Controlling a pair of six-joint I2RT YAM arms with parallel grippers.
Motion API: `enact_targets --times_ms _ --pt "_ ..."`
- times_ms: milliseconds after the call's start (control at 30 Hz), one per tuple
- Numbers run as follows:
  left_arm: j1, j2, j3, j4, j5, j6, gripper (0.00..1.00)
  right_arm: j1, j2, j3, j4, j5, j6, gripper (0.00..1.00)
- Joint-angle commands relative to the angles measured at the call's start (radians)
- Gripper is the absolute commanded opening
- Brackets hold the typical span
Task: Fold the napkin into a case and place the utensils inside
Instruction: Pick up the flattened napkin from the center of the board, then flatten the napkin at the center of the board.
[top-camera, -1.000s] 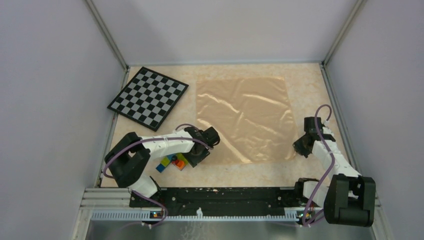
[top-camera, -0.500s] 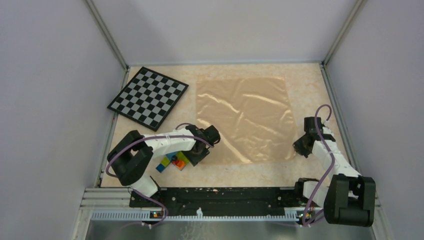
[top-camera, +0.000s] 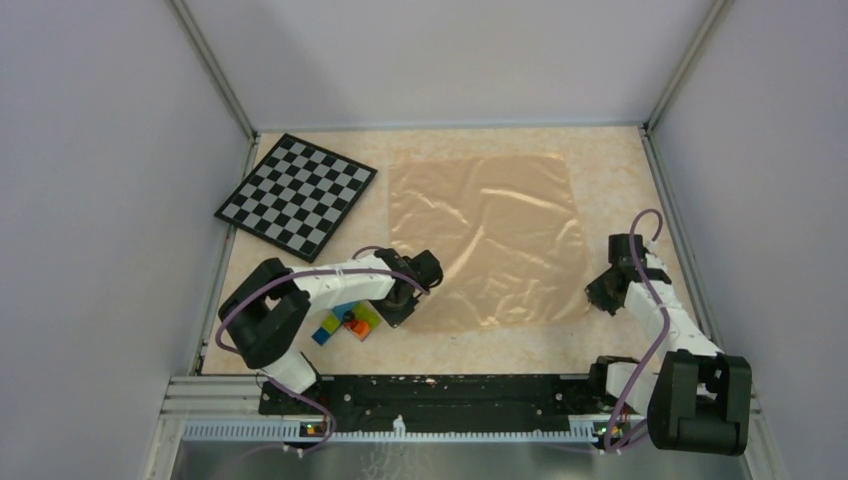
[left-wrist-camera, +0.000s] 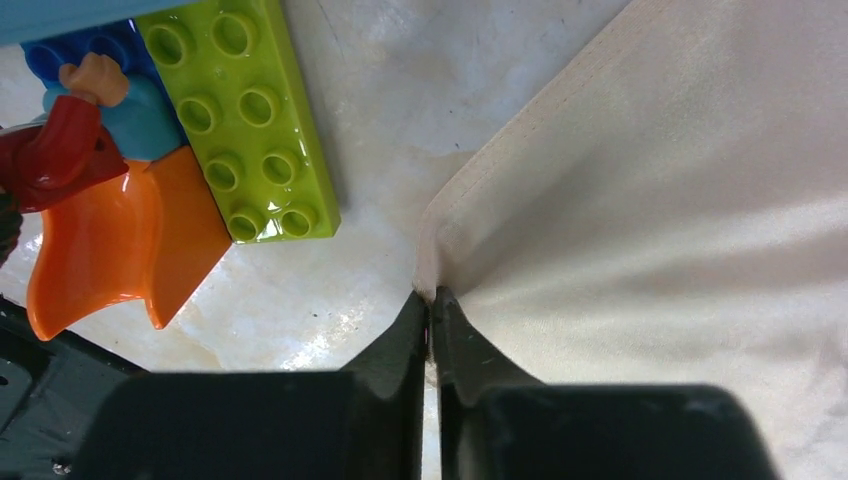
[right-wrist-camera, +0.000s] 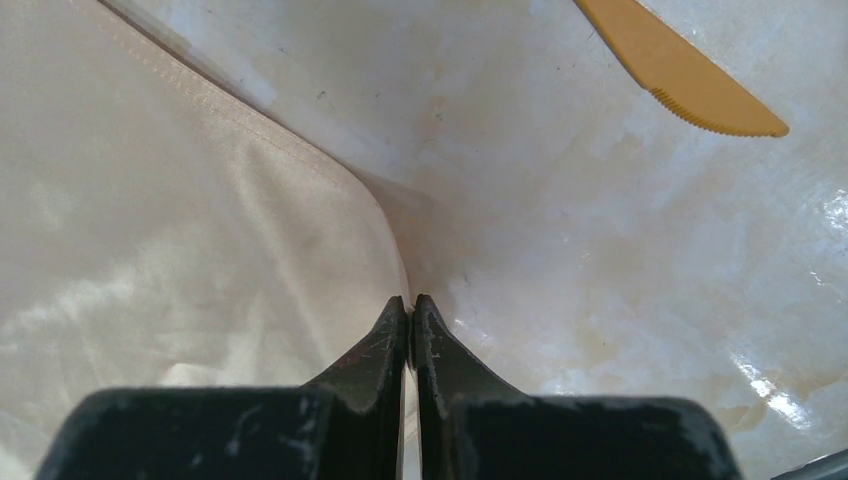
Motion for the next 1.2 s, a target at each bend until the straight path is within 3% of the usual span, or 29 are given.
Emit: enact_targets --times_ms 0,167,333,500,600,833,900,1000,1167 --pt "0.002 0.004 -0.018 -0.002 -0.058 -0.016 0.02 -0.004 -0.031 0.003 0.038 -0.056 -0.065 0.0" --pt "0.002 -0.148 0.062 -0.035 -0.129 0.092 0.0 -0.004 -0.12 0.058 0.044 -0.254 -0.224 0.0" --pt "0.002 -0.4 0.166 0.066 -0.139 0.392 0.0 -0.004 -0.338 0.212 -0.098 -0.438 -0.269 0.0" --pt "0.002 -0.656 0.237 0.324 0.033 0.734 0.0 -0.002 -0.518 0.522 -0.25 -0.548 -0.312 0.0" --pt "0.002 -0.787 0.272 0.485 0.158 0.857 0.0 0.014 -0.551 0.718 -0.318 -0.551 -0.317 0.0" --pt "0.002 -0.809 0.48 0.595 0.384 1.017 0.0 0.016 -0.565 1.062 -0.302 -0.478 -0.302 0.0" --pt "0.002 -0.795 0.49 0.607 0.331 1.051 0.0 0.016 -0.553 1.089 -0.277 -0.414 -0.3 0.0" --pt "0.002 -0.768 0.448 0.628 0.131 1.083 0.0 0.019 -0.502 1.053 -0.261 -0.303 -0.301 0.0" --pt "0.014 -0.585 0.459 0.658 -0.138 1.199 0.0 0.025 -0.362 0.897 -0.144 -0.227 -0.324 0.0"
